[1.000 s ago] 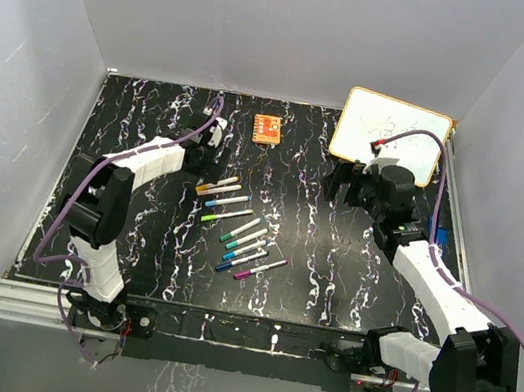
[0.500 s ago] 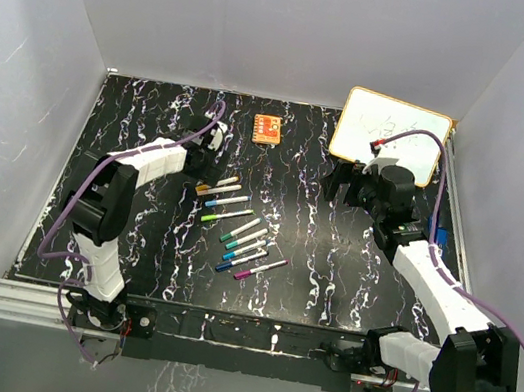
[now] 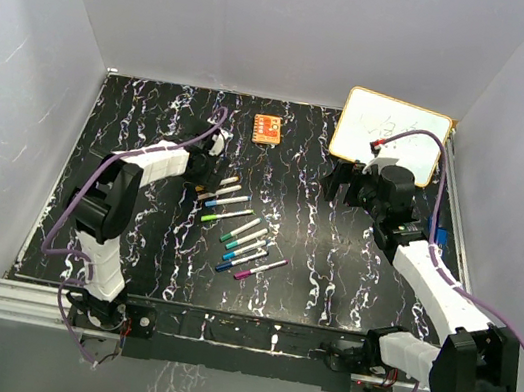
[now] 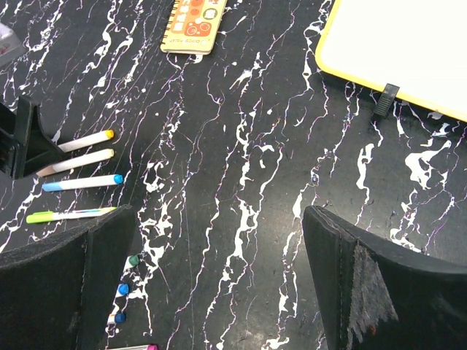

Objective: Open the pen caps

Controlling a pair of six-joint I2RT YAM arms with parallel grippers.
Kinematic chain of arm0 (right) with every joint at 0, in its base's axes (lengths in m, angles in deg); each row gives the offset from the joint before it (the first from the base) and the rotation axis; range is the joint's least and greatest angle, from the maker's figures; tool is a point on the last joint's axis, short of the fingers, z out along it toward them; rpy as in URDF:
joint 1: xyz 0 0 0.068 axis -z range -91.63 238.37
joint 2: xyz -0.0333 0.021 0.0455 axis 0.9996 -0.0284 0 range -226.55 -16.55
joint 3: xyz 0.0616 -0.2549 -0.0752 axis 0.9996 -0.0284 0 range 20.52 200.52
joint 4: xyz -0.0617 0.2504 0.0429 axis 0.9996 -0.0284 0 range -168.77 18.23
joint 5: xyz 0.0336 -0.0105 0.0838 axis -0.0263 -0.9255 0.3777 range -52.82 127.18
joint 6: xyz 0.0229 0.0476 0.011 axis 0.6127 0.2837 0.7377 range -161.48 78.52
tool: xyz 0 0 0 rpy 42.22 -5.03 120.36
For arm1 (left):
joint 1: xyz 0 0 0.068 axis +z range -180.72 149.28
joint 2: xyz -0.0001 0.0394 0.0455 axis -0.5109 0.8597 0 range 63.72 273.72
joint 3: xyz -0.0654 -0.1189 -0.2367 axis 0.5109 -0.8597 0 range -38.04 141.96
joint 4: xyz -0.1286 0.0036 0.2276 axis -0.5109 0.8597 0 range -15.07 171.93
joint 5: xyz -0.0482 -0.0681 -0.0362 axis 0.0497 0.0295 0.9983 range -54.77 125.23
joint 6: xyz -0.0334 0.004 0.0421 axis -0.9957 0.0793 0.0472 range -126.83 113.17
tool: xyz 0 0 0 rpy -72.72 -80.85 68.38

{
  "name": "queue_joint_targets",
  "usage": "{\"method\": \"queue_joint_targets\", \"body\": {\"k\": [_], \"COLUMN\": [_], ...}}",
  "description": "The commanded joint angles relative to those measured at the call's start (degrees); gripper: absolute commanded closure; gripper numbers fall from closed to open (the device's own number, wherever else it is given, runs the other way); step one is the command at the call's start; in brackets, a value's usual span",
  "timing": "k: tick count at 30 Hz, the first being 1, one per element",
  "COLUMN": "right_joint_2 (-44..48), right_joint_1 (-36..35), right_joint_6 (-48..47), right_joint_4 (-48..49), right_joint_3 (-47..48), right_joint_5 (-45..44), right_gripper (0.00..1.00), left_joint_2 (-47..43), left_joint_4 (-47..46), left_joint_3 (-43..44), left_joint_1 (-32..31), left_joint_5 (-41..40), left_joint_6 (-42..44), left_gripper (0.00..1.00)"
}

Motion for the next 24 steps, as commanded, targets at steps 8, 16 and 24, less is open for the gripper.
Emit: {"method": "queue_joint_targets", "body": {"k": [8,16,24], "right_joint_2": [1.06,1.22,1.48], "right_joint_1": [-0.27,-0.27,-0.22], "right_joint_6": [-0.03,0.18,0.53], "right_joint_4": [3.15,3.30,3.73], "right_joint_3": [1.72,1.46,0.98], "right_joint_5": [-0.08,-0.10,0.02], "right_gripper": [0.02,0.02,0.02], "left_joint_2": [1.03,1.45,-0.02], "left_joint_4": [2.52,5.52,5.47], "left_joint_3": [0.37,0.76,-1.63], "left_joint_1": [-0.67,-0.75,-0.89], "left_joint_5": [2.05,7.58,8.48], "left_joint_6": [-0.55,-4.27,-6.45], "left_gripper": [0.22,0.33,0.48]}}
